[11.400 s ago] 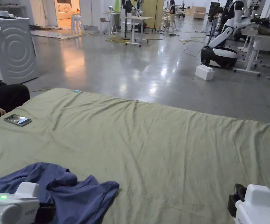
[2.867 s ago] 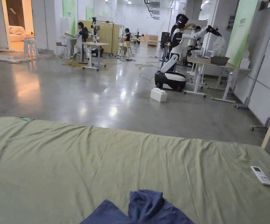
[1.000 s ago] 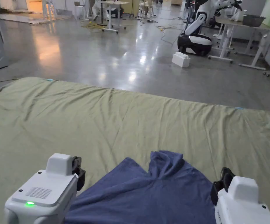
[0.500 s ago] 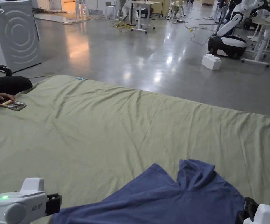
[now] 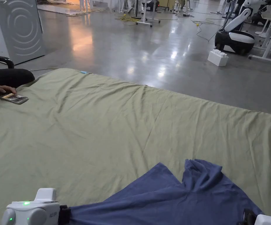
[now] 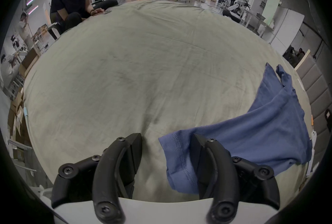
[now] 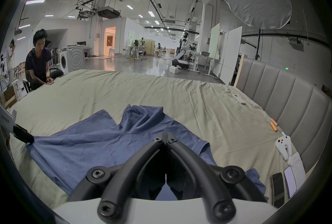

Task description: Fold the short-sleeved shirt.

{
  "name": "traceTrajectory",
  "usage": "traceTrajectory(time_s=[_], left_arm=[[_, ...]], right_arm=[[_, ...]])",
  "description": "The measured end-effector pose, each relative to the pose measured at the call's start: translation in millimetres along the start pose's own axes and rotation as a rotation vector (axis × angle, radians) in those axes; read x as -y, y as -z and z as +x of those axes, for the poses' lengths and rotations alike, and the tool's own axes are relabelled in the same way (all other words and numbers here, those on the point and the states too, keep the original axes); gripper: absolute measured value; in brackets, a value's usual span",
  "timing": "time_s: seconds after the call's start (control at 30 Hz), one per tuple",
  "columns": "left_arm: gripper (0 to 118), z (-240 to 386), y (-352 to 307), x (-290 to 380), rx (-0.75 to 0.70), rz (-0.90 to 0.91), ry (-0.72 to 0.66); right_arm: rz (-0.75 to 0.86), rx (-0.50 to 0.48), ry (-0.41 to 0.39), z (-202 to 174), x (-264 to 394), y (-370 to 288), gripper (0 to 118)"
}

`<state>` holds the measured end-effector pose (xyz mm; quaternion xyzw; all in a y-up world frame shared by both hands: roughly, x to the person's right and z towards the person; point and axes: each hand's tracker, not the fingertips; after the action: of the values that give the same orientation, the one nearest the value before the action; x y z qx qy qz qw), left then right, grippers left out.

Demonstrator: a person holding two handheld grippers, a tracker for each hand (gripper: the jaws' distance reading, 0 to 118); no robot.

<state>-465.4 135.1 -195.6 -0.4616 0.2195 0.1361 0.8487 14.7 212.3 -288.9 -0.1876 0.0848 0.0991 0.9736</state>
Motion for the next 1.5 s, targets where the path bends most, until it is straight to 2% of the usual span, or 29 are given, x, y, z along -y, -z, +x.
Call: traceTrajectory(time_s=[0.1,0.17,0.2,0.37,0.43,0.47,0.5,0.53,0.6,0.63,0.7,0.73,0.8,0.87,1.0,1.07,1.1,1.17,1.23,1.27,1.3,1.33,1.37,1.43,1.5], left_arm=[[8,15.8,0.3,2.3,-0.008,0.012,0.118],[6,21.9,1.9,1.4,0.037,0.01,0.137],[5,22.8,3.8,4.0,0.003,0.004,0.136],[5,13.5,-1.1,6.8,0.023,0.021,0.112],[5,12.6,-6.0,6.4,0.028,0.037,0.104],[5,12.3,-7.3,7.0,0.028,0.037,0.101],[5,11.6,-8.1,8.1,0.03,0.042,0.093],[5,11.0,-9.0,9.1,0.034,0.046,0.082],[5,8.7,-9.4,6.8,0.042,0.054,0.055],[5,8.2,-9.0,6.9,0.047,0.051,0.045],[5,8.7,-7.9,5.7,0.043,0.042,0.046],[5,9.0,-7.6,5.8,0.04,0.044,0.051],[5,9.9,-7.2,5.2,0.035,0.038,0.055],[5,11.6,-7.8,3.6,0.035,0.033,0.056],[5,13.9,-8.4,3.2,0.021,0.033,0.07],[5,14.4,-8.7,3.8,0.018,0.033,0.07],[5,14.7,-8.7,4.1,0.017,0.032,0.066],[5,17.4,-7.6,5.8,0.011,0.035,0.071],[5,19.2,-7.6,7.4,-0.001,0.042,0.087],[5,19.6,-8.0,8.0,-0.004,0.047,0.087],[5,20.0,-7.9,7.8,-0.003,0.05,0.082],[5,20.4,-7.5,7.3,0.0,0.049,0.076],[5,21.6,-8.1,7.2,0.002,0.049,0.075],[5,22.5,-10.8,6.3,0.002,0.068,0.074],[5,22.0,-16.6,4.3,0.011,0.083,0.072]], right_arm=[[-0.016,-0.007,-0.007,-0.5,2.1,7.7,0],[-0.03,-0.013,-0.006,0.8,1.0,14.9,0],[-0.031,-0.016,-0.004,3.4,-1.5,22.3,0],[-0.09,-0.066,0.034,26.9,-19.1,81.1,1],[-0.128,-0.082,0.0,37.4,-29.0,116.5,2],[-0.201,-0.12,-0.02,41.9,-33.2,138.0,7],[-0.286,-0.152,-0.007,47.4,-36.5,159.8,17],[-0.307,-0.16,0.006,50.4,-41.3,179.7,36],[-0.351,-0.152,0.008,56.2,-47.8,209.8,56],[-0.381,-0.156,-0.036,56.5,-51.0,224.0,62],[-0.427,-0.184,-0.1,49.3,-53.2,247.1,66],[-0.452,-0.197,-0.129,47.2,-53.7,256.8,72],[-0.501,-0.208,-0.155,39.4,-51.4,270.2,82],[-0.559,-0.226,-0.169,35.5,-44.9,286.4,85],[-0.664,-0.234,-0.205,23.2,-26.2,302.9,85],[-0.624,-0.23,-0.152,23.9,-27.5,300.3,83],[-0.631,-0.22,-0.134,23.3,-28.6,298.7,77],[-0.632,-0.233,-0.123,19.8,-30.1,293.4,54],[-0.592,-0.258,-0.149,17.8,-33.7,289.3,15],[-0.545,-0.268,-0.176,13.4,-33.4,286.5,6],[-0.526,-0.279,-0.216,6.5,-31.5,281.8,6],[-0.525,-0.231,-0.275,1.0,-29.7,278.2,5],[-0.512,-0.222,-0.3,-3.3,-28.0,274.7,5],[-0.495,-0.211,-0.233,2.7,-27.8,271.7,5],[-0.471,-0.201,-0.127,17.3,-32.2,269.6,5]])
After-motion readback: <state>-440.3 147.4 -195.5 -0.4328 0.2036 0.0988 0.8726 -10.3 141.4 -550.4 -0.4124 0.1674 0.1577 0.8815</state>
